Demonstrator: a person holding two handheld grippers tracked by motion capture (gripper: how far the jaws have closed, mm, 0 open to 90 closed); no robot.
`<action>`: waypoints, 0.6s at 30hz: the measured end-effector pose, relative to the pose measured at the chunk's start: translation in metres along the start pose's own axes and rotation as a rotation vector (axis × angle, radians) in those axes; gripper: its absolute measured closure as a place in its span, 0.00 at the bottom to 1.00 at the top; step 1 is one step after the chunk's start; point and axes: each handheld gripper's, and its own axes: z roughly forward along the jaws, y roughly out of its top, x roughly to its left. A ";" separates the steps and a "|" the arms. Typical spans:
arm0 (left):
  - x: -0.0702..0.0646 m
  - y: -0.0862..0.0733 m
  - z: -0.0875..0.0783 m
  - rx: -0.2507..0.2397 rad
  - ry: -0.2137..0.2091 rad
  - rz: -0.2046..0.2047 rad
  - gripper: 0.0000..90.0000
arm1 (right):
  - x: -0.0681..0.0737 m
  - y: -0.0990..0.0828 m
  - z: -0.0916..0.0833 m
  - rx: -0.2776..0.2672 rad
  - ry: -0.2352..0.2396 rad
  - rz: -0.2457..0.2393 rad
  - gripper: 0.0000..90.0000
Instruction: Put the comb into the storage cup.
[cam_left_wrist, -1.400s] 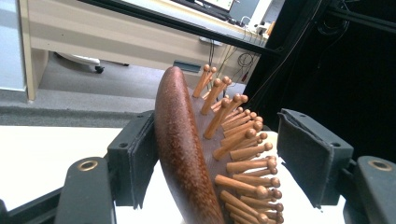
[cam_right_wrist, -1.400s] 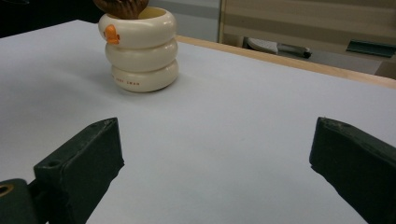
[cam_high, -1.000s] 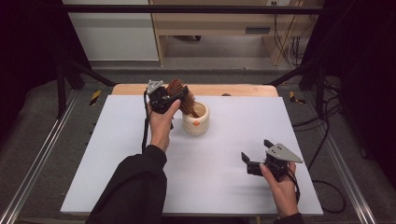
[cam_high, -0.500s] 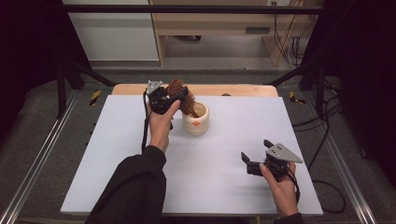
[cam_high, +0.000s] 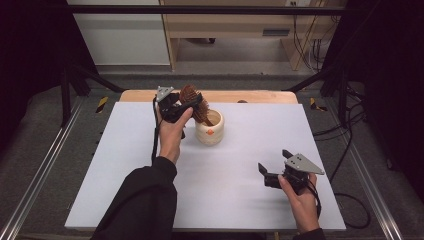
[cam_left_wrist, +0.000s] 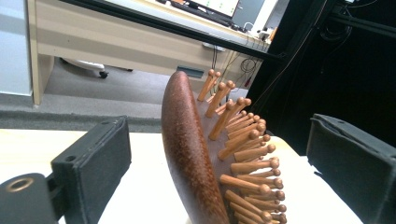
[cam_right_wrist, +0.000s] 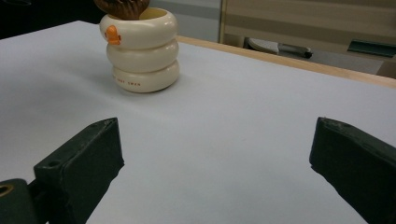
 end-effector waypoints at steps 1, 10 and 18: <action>0.000 0.000 -0.001 -0.004 -0.001 0.000 0.06 | 0.000 0.000 0.000 0.000 -0.001 0.001 0.03; 0.000 0.002 -0.007 -0.029 -0.002 0.020 0.05 | 0.000 0.000 0.000 -0.001 0.001 0.001 0.03; -0.002 0.004 -0.015 -0.039 0.009 0.062 0.05 | 0.000 0.000 0.000 -0.001 0.001 0.000 0.03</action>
